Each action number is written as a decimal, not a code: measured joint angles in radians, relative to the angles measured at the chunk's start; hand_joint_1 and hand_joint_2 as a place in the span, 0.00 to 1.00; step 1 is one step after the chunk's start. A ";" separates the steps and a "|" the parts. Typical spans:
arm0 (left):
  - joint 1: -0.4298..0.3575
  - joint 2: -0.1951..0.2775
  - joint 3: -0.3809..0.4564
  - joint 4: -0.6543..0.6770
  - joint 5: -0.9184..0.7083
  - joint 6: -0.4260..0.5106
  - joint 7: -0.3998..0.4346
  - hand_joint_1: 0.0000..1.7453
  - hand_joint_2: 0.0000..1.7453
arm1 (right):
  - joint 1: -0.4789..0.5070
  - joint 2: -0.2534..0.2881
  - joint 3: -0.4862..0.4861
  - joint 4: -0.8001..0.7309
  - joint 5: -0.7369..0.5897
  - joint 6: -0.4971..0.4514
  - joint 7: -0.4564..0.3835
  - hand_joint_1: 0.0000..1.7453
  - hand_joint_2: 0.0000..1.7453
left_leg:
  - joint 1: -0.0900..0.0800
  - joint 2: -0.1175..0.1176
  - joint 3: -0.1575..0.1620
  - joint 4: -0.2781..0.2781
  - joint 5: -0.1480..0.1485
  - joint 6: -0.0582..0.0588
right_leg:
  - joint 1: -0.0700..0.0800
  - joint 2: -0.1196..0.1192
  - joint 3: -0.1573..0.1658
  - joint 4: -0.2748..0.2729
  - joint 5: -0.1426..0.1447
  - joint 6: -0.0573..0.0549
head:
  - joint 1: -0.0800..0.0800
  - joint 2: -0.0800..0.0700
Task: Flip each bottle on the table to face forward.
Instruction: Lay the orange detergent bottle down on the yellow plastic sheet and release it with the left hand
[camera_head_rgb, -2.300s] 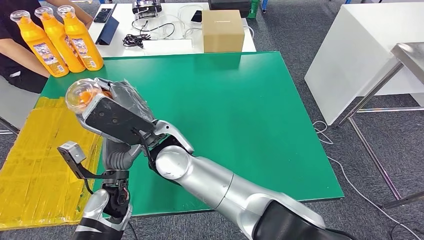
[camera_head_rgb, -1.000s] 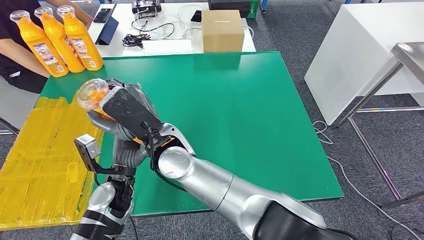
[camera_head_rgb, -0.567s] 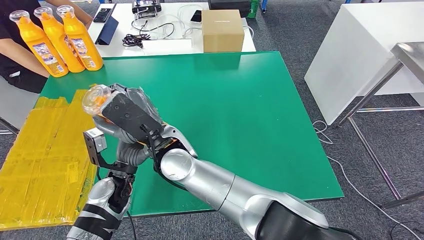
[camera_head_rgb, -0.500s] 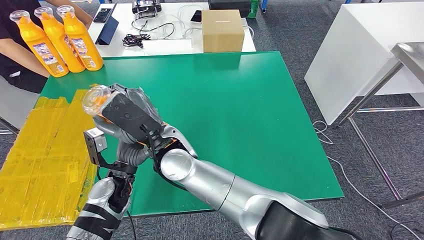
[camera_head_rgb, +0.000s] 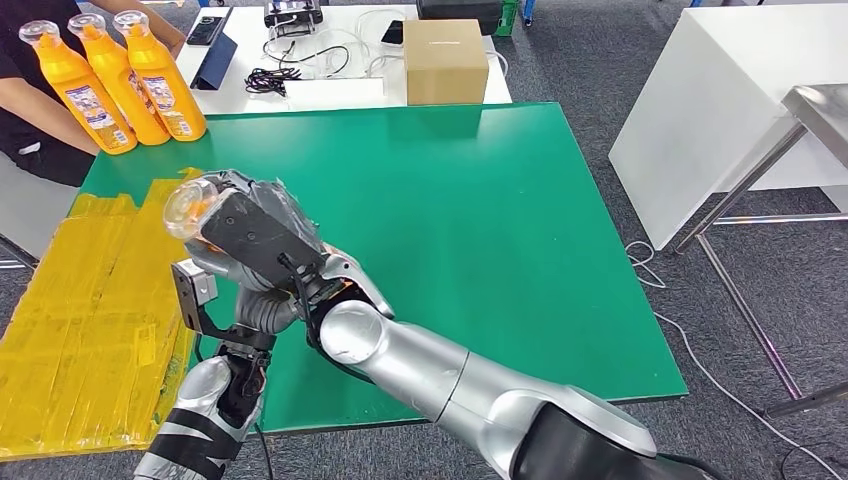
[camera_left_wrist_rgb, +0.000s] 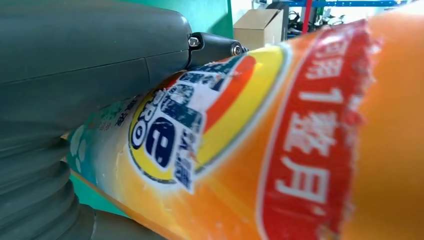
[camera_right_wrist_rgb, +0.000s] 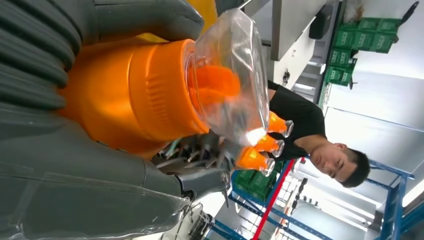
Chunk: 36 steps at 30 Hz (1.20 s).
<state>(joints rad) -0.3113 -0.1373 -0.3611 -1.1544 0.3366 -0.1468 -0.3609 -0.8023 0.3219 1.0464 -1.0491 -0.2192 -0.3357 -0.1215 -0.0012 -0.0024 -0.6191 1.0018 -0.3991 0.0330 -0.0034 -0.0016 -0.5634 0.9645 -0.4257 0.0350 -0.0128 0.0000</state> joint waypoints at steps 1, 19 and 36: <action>0.001 0.000 -0.003 0.002 0.000 -0.002 0.002 1.00 1.00 | 0.000 0.003 0.001 -0.002 -0.001 0.000 -0.001 0.00 0.00 | 0.000 0.000 0.000 0.000 0.000 0.000 | 0.000 0.000 0.000 0.000 0.000 0.000 | 0.000 0.000; 0.006 0.000 -0.011 0.014 0.003 -0.008 0.005 1.00 1.00 | 0.005 0.018 0.003 -0.014 0.015 0.000 -0.003 0.00 0.00 | 0.001 0.000 0.000 0.000 0.000 0.000 | 0.001 0.000 0.000 0.000 0.000 0.000 | 0.000 0.000; 0.012 0.074 0.051 0.052 -0.193 0.170 -0.009 1.00 1.00 | 0.081 -0.015 -0.112 -0.234 0.368 0.132 0.030 0.00 0.00 | 0.004 0.000 0.000 0.000 0.001 -0.002 | 0.003 0.000 -0.001 0.000 0.000 -0.001 | 0.000 0.000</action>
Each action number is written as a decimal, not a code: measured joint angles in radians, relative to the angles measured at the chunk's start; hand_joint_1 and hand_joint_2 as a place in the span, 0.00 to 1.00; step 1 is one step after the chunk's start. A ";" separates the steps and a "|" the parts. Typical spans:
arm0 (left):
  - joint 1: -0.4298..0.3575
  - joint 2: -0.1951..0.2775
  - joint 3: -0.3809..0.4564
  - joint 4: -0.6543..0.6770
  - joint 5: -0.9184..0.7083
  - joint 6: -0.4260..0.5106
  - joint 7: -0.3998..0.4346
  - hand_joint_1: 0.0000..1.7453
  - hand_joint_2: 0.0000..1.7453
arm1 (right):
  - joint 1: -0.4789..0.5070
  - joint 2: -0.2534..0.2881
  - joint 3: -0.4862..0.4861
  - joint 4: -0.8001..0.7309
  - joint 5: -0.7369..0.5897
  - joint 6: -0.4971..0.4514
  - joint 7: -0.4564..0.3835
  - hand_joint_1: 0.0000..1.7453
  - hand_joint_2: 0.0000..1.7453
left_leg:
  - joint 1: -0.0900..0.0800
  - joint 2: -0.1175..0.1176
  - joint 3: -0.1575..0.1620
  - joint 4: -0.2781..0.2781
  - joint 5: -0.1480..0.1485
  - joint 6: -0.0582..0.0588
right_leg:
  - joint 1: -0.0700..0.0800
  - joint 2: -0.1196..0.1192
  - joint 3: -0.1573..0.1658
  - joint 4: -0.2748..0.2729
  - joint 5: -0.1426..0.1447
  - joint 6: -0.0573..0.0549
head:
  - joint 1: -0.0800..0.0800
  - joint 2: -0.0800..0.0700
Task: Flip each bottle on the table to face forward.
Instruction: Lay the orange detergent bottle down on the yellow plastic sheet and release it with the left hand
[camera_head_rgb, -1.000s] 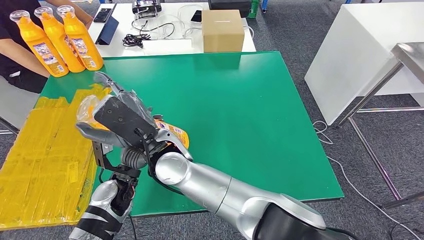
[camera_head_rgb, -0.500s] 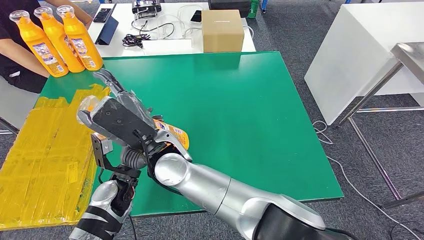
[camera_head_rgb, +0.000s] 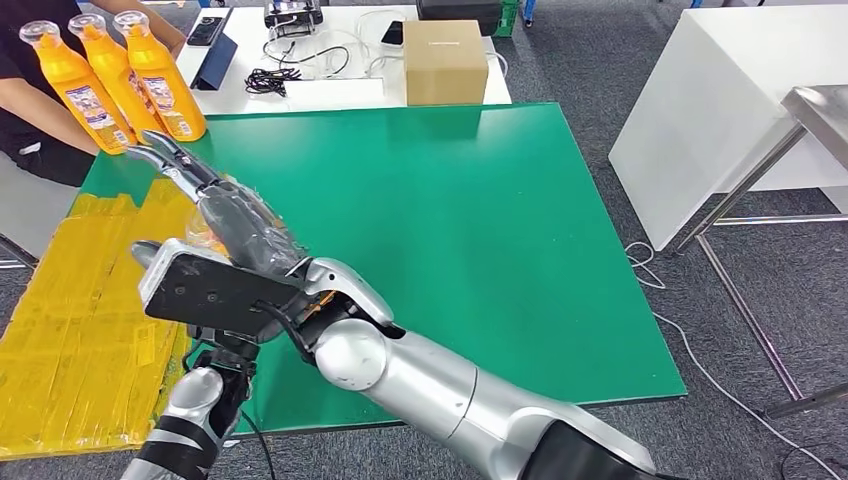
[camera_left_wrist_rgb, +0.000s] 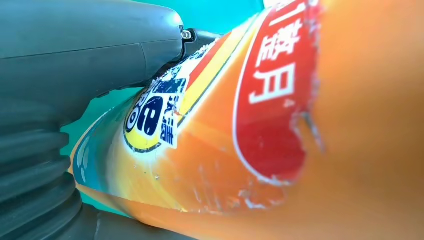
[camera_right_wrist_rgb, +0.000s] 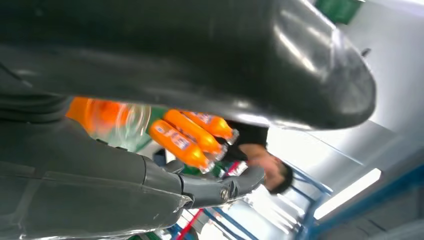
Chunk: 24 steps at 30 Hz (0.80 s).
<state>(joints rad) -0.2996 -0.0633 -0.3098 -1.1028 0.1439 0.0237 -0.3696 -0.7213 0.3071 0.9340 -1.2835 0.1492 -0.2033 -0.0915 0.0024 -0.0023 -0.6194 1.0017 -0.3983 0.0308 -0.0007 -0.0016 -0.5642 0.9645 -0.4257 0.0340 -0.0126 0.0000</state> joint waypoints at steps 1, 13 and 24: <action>0.000 0.010 0.017 0.004 -0.010 0.007 -0.002 1.00 1.00 | 0.008 -0.008 -0.011 -0.027 0.010 0.001 0.000 0.00 0.00 | 0.000 0.000 0.000 0.000 0.000 0.000 | 0.000 0.000 0.000 0.000 0.000 -0.001 | 0.000 0.000; 0.006 0.040 0.121 0.032 -0.073 0.010 -0.011 1.00 1.00 | 0.050 -0.043 -0.068 -0.139 0.038 0.014 0.004 0.00 0.00 | 0.000 0.000 0.000 0.000 0.001 -0.001 | 0.000 0.000 0.000 0.000 0.001 -0.004 | 0.000 0.000; 0.007 0.044 0.137 0.036 -0.141 0.080 -0.011 1.00 1.00 | 0.063 -0.063 -0.081 -0.159 0.054 0.013 0.004 0.00 0.00 | 0.001 0.000 0.000 0.000 0.001 -0.001 | 0.001 0.000 -0.001 0.000 0.001 -0.004 | 0.000 0.000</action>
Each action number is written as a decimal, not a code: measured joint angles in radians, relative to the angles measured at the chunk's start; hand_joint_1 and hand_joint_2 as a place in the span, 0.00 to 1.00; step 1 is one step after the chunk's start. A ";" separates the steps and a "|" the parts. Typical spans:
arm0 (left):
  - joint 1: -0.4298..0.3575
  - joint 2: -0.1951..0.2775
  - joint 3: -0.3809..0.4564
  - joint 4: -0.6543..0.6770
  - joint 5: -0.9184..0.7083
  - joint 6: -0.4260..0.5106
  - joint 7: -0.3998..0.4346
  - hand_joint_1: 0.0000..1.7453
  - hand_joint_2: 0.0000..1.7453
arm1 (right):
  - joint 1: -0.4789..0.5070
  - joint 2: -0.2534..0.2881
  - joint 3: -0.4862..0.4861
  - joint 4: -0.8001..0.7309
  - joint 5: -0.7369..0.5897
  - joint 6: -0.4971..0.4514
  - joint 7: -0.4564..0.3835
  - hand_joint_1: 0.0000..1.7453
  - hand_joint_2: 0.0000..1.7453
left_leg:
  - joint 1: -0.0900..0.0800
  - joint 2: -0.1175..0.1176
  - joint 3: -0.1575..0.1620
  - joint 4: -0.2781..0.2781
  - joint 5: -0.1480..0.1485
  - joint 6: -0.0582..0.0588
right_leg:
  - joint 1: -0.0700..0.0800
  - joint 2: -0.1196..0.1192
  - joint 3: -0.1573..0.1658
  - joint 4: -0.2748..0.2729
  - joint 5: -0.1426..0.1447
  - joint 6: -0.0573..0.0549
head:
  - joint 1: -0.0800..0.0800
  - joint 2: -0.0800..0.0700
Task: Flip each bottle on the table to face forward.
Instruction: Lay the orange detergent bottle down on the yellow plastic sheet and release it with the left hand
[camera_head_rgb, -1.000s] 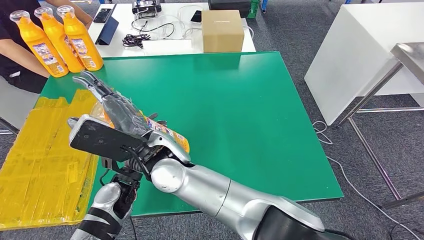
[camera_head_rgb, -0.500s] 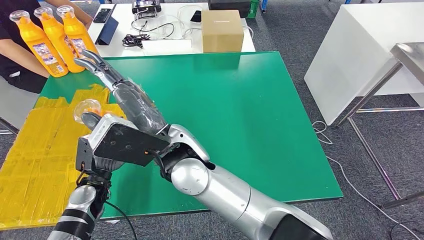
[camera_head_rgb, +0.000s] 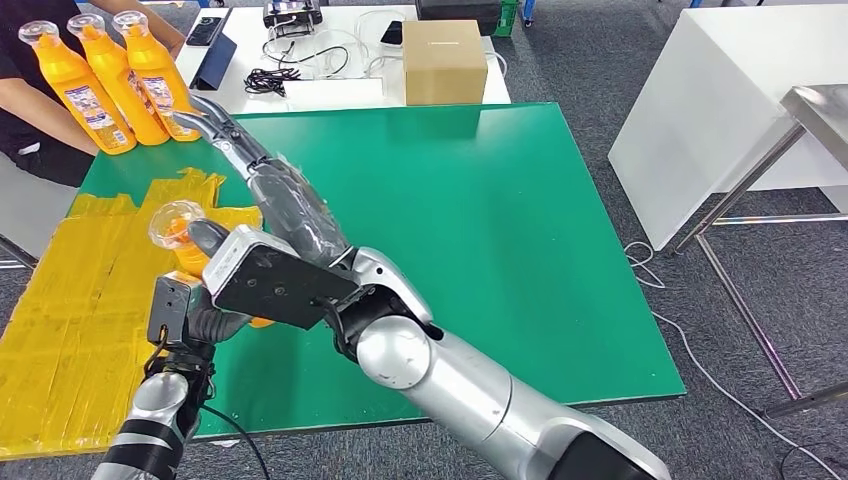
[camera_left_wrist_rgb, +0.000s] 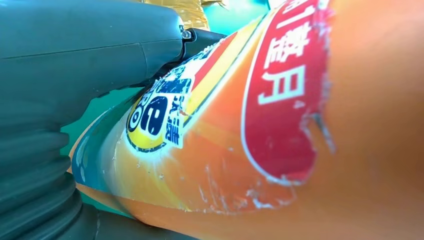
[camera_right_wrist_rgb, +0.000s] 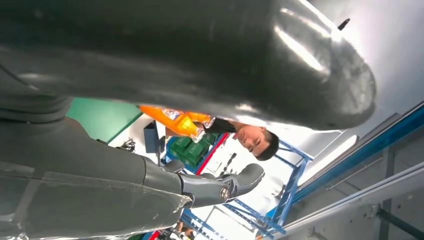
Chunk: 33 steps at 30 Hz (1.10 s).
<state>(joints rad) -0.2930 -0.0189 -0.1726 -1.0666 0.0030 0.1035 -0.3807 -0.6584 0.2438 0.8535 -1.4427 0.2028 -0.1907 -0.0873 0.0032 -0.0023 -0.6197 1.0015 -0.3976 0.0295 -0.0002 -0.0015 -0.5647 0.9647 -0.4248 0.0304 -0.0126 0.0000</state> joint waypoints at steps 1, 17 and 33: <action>0.000 0.001 0.000 0.000 -0.015 0.014 0.000 1.00 1.00 | 0.001 -0.002 -0.002 -0.002 0.005 -0.002 0.000 0.00 0.00 | 0.000 0.000 0.000 0.000 0.000 0.000 | 0.000 0.000 0.000 0.000 0.000 0.000 | 0.000 0.000; 0.102 0.124 0.151 -0.174 -0.900 0.380 0.148 1.00 1.00 | 0.323 -0.260 -0.347 -0.296 0.101 0.014 -0.069 0.00 0.00 | 0.000 -0.001 -0.002 0.000 -0.001 -0.001 | 0.000 0.000 -0.001 0.000 0.000 0.000 | 0.000 0.000; 0.145 0.180 0.176 -0.165 -1.069 0.282 0.251 1.00 1.00 | 0.419 -0.296 -0.431 -0.366 0.121 0.064 -0.046 0.00 0.00 | 0.001 0.000 -0.001 0.000 -0.001 -0.003 | 0.002 0.000 -0.002 0.000 0.000 -0.001 | 0.000 0.000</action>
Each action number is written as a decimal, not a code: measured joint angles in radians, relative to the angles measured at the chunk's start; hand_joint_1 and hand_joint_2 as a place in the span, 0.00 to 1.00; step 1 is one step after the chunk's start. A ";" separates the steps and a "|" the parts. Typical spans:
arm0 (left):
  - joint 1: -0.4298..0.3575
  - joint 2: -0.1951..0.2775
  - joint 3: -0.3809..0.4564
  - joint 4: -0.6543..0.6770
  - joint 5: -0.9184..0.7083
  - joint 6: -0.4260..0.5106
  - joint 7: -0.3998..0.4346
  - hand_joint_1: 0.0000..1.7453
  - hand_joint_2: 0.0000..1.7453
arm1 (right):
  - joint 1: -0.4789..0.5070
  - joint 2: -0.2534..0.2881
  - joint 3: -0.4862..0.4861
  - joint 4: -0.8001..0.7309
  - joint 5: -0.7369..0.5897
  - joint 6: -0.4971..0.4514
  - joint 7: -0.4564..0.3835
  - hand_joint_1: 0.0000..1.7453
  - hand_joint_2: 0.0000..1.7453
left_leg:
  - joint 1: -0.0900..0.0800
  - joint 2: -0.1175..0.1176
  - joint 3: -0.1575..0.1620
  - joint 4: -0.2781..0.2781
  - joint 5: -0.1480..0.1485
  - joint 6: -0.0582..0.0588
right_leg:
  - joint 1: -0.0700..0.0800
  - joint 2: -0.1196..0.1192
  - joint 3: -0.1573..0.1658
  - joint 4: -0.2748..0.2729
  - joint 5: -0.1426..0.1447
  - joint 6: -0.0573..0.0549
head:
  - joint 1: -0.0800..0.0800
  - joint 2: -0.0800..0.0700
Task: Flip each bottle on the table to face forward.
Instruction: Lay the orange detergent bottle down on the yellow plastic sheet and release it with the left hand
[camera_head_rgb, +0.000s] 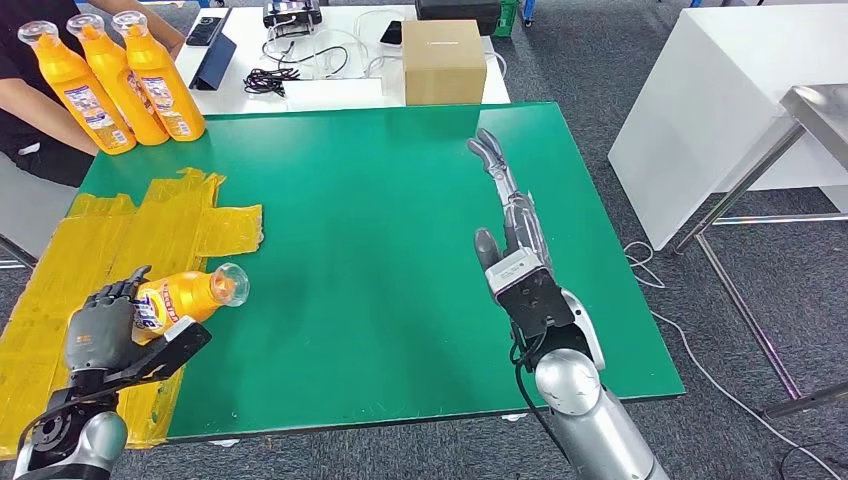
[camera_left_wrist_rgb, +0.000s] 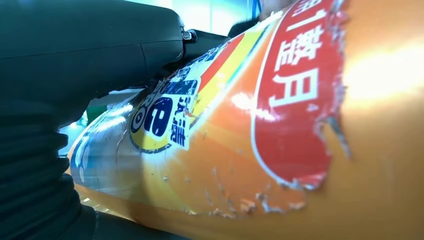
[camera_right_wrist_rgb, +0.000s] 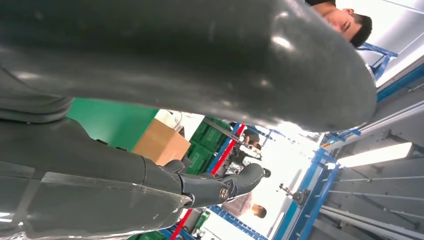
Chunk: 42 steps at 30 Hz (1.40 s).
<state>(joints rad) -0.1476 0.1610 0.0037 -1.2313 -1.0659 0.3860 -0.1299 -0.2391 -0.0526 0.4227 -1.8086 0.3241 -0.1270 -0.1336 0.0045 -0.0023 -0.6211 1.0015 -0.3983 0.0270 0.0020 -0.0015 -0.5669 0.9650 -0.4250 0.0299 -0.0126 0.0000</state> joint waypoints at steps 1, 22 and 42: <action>-0.002 0.004 0.000 0.013 -0.005 -0.004 0.002 1.00 1.00 | 0.000 0.000 0.000 0.000 -0.001 0.002 0.000 0.00 0.00 | 0.000 0.000 0.000 0.000 0.000 0.000 | 0.000 0.000 0.000 0.000 0.000 0.000 | 0.000 0.000; -0.167 0.046 -0.062 0.356 -0.124 -0.083 0.027 0.00 0.00 | 0.003 0.003 0.001 0.001 -0.018 0.046 0.015 0.00 0.00 | 0.000 0.000 0.001 0.000 0.000 -0.001 | 0.000 0.000 0.000 0.002 0.000 0.000 | 0.000 0.000; -0.164 0.057 -0.076 0.353 -0.077 -0.048 0.040 0.00 0.00 | 0.019 0.003 0.000 0.002 -0.018 0.057 0.017 0.00 0.00 | 0.000 -0.001 0.001 0.000 0.002 -0.003 | 0.000 0.000 0.000 0.004 0.000 -0.001 | 0.000 0.000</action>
<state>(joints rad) -0.3114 0.2184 -0.0726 -0.8780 -1.1430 0.3380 -0.0904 -0.2201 -0.0495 0.4229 -1.8063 0.3060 -0.0704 -0.1170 0.0044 -0.0029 -0.6197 1.0015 -0.3962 0.0236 0.0019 -0.0015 -0.5672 0.9693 -0.4253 0.0284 -0.0126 0.0000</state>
